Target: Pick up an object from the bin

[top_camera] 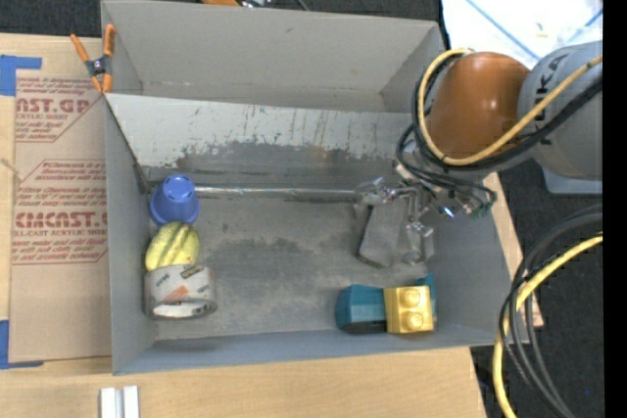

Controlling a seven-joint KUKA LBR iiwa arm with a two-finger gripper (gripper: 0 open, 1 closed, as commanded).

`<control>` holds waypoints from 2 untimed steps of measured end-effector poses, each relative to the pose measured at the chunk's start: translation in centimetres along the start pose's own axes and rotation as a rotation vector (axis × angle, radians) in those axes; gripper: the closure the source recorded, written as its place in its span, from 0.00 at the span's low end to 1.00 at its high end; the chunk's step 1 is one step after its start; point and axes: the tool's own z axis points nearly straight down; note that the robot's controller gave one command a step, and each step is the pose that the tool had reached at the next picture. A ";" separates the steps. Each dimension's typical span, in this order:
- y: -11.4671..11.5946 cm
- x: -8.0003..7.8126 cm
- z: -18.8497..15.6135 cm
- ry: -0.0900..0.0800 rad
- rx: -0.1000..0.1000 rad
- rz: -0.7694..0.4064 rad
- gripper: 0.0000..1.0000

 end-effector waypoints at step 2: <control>0.3 -0.2 3.6 -0.008 0.004 -0.178 1.00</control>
Offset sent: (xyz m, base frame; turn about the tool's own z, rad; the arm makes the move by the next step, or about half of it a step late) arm -0.0012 0.0020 -0.0367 -0.1792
